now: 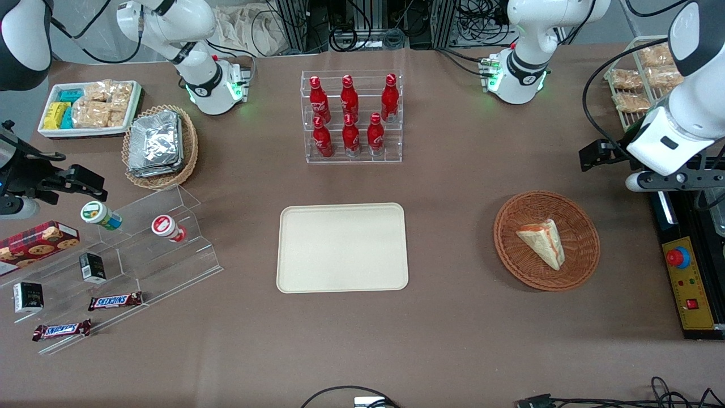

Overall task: Place sandwich from basket to tray
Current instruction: 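Move the left gripper over the wicker basket toward the sandwich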

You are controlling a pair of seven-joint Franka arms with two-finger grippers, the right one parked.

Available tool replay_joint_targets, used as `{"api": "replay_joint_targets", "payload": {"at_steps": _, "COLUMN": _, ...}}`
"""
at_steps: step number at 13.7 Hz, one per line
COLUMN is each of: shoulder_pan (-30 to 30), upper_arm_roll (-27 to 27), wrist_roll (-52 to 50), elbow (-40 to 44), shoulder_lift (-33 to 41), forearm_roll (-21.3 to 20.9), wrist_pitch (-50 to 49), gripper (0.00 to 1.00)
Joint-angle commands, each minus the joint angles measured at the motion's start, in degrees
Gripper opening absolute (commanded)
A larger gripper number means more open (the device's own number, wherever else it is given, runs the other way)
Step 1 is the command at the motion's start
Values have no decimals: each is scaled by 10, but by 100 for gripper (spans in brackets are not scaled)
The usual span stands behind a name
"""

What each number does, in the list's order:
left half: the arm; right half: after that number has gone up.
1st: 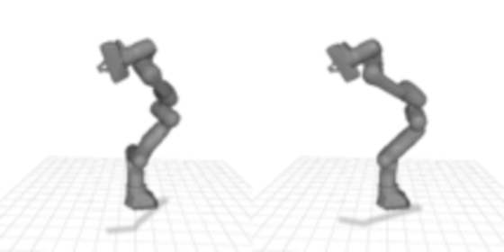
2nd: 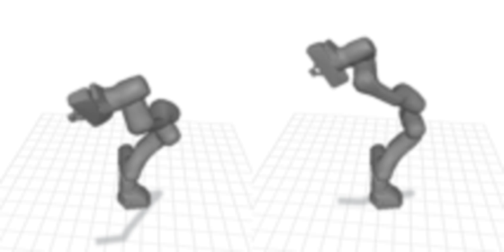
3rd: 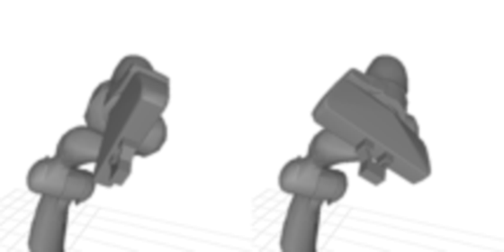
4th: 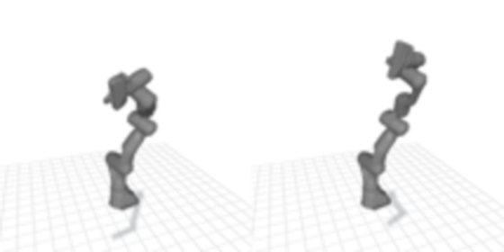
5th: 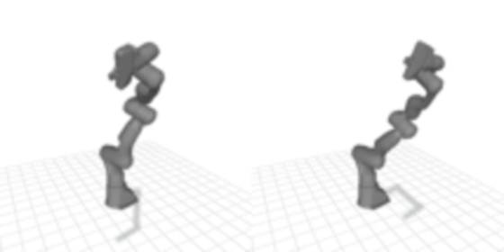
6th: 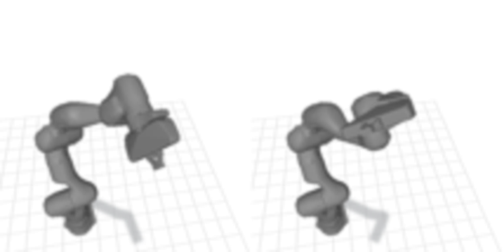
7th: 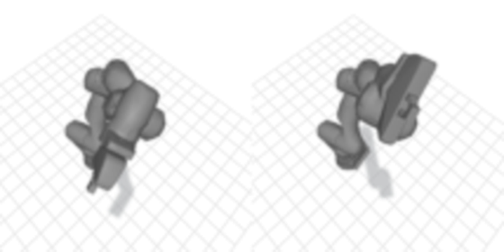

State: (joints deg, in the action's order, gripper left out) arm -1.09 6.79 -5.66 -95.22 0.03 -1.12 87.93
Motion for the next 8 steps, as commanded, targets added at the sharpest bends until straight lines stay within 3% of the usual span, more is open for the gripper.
{"api": "replay_joint_targets", "payload": {"at_steps": 1, "shoulder_pan": -4, "upper_arm_roll": 0, "wrist_roll": -4, "elbow": -4, "shoulder_lift": 4, "forearm_roll": 2, "wrist_pitch": 6, "gripper": 100}}
{"api": "replay_joint_targets", "payload": {"at_steps": 8, "shoulder_pan": -4, "upper_arm_roll": 0, "wrist_roll": -23, "elbow": -7, "shoulder_lift": -4, "forearm_roll": 4, "wrist_pitch": 6, "gripper": 100}}
